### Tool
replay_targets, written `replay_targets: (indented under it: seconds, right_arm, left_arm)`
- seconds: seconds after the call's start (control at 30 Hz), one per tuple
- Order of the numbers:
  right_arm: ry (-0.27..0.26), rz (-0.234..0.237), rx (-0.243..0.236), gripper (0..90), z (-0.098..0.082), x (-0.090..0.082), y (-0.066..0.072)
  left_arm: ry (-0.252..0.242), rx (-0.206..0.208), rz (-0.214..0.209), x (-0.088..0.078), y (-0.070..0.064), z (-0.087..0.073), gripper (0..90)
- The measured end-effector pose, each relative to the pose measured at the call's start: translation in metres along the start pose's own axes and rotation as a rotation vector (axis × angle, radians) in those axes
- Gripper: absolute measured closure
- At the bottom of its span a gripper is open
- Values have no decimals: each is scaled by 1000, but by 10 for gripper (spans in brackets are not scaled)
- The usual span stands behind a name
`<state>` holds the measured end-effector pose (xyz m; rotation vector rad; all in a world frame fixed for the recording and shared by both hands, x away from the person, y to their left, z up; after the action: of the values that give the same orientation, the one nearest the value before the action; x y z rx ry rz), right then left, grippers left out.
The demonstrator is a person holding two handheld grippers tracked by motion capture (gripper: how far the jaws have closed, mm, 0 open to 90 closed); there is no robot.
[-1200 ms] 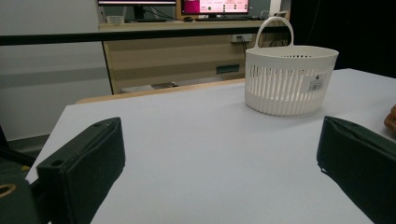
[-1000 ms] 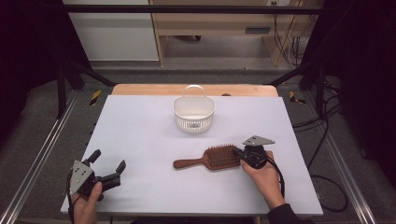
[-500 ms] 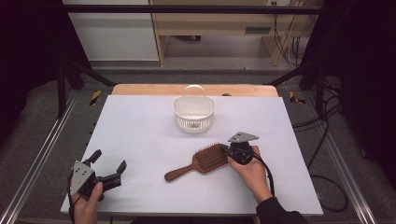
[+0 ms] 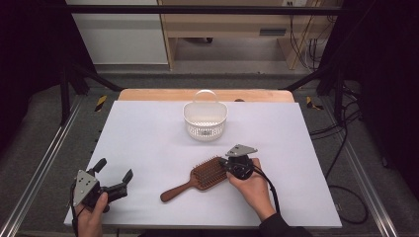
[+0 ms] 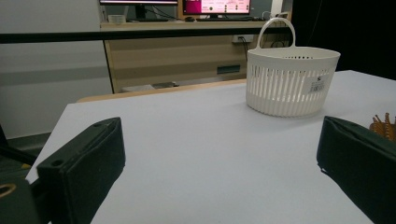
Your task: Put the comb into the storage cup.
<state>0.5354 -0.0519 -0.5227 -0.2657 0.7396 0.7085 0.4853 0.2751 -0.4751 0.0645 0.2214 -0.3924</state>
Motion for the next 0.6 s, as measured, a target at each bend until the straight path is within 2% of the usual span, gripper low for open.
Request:
replay_targets:
  seconds: [0.2,0.23,0.27,0.37,0.6]
  right_arm:
    - [-7,21,4,900,2,3,21]
    - [-8,29,-7,900,4,5,29]
    - [-8,29,-7,900,4,5,29]
    - [-11,47,-14,900,8,10,42]
    - [-6,76,-62,900,17,19,67]
  left_arm:
    - [1,2,0,0,0,0,12]
    - [1,1,0,0,0,0,12]
    - [0,2,2,0,0,0,12]
    - [-4,-10,3,-1,2,0,13]
    - [-5,-11,5,-1,3,1,13]
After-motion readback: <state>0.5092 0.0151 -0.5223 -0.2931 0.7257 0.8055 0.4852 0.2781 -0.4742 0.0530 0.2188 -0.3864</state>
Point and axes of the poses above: each handheld gripper's, and its own axes: x roughly forward along the jaws, z roughly out of its top, y roughly to its left, the point moved 10 cm from there along x, roughly forward along the jaws, and after that the axes turned 7 degrees about y, right-handed, at the moved point
